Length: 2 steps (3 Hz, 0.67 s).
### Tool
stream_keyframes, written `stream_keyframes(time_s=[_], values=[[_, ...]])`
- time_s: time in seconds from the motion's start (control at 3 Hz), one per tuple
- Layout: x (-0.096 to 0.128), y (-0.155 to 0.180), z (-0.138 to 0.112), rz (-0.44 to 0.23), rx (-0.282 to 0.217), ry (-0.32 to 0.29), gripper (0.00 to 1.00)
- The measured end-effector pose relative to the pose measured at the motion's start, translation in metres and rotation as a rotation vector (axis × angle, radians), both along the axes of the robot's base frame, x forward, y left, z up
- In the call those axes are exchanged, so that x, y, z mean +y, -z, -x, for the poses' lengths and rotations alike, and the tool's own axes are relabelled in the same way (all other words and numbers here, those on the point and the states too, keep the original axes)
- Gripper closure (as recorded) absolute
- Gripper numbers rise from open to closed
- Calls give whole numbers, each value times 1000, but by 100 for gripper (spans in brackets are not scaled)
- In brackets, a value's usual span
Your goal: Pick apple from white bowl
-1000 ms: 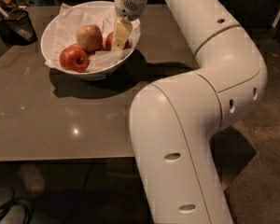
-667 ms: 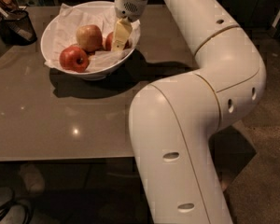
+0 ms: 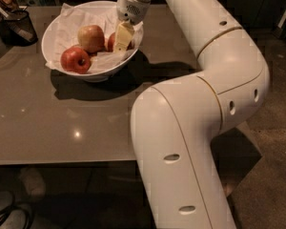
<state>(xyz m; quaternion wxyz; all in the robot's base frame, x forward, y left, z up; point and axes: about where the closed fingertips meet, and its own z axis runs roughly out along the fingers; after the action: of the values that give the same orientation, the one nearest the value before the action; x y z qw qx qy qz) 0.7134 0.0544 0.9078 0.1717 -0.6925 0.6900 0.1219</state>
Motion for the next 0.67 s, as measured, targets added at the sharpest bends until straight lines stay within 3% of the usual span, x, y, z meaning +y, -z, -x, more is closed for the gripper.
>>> stream_keyframes(time_s=[0.33, 0.67], values=[[1, 2, 0, -1, 5, -6, 28], [3, 0, -1, 3, -15, -21, 46]])
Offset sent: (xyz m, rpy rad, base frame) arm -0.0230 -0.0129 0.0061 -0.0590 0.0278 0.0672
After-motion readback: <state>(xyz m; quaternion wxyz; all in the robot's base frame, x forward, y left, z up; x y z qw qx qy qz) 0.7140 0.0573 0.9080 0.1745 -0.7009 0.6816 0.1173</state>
